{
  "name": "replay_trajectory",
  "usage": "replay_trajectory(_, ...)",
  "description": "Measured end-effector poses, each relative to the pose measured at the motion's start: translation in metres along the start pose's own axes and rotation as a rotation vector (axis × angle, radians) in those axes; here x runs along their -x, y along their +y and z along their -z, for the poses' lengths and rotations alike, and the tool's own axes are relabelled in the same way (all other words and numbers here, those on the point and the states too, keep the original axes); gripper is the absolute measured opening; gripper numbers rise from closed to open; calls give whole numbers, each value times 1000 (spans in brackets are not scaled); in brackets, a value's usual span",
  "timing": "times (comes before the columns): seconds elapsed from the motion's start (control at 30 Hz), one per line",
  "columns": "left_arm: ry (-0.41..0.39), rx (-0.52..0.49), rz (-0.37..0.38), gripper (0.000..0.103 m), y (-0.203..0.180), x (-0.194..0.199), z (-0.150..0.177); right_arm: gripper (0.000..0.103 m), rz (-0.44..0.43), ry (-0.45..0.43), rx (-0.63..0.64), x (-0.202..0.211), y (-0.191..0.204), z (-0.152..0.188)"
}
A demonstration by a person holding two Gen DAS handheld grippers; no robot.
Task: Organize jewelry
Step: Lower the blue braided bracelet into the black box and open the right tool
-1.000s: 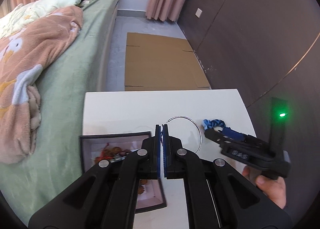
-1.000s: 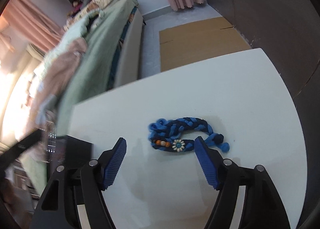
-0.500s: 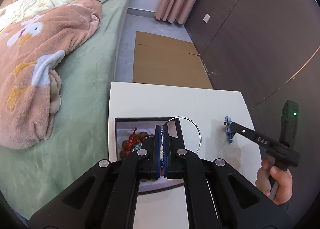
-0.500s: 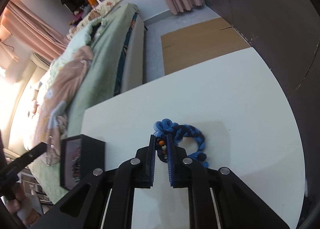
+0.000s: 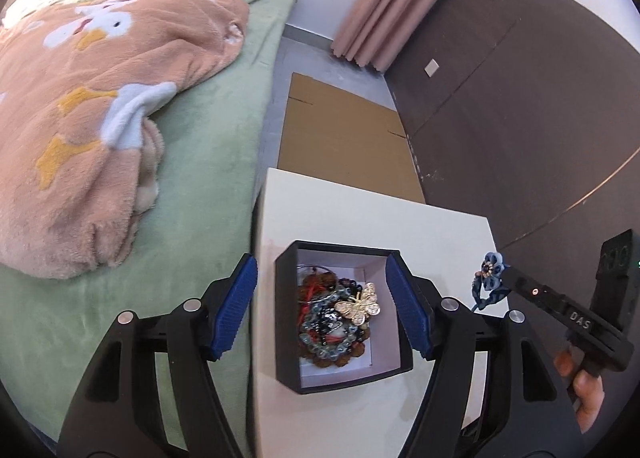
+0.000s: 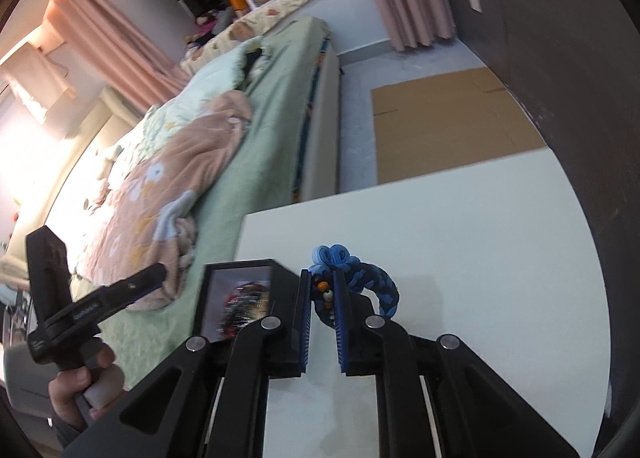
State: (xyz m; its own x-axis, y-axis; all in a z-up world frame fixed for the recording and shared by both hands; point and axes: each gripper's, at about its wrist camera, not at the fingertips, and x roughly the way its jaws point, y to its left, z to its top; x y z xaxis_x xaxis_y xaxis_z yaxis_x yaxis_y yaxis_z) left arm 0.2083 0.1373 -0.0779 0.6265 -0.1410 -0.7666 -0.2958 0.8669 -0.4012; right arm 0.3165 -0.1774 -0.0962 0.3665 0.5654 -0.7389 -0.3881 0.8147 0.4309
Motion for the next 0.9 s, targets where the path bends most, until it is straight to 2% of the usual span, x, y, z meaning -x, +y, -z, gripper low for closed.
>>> replay_trajectory(0.4, -46, 45, -25, 91, 29, 32, 13, 11, -84, 34, 106, -11, 77, -7)
replay_trajectory(0.5, -51, 56, -21, 96, 34, 36, 17, 15, -112, 56, 109, -18, 89, -7)
replay_trajectory(0.53, -53, 61, -15, 96, 35, 37, 18, 18, -115, 57, 111, -20, 92, -7)
replay_trajectory(0.57, -52, 63, -12, 96, 35, 39, 19, 46, -109, 73, 110, -24, 94, -7)
replay_trajectory(0.63, -48, 65, -13, 96, 36, 41, 20, 77, -76, 66, 93, -23, 91, -6)
replay_trajectory(0.7, -56, 64, -14, 96, 36, 47, 22, 77, -60, 22, 98, -12, 89, -3)
replay_trajectory(0.9, -68, 53, 2, 96, 31, 58, 27, 77, -34, 19, 50, 7, 69, 5)
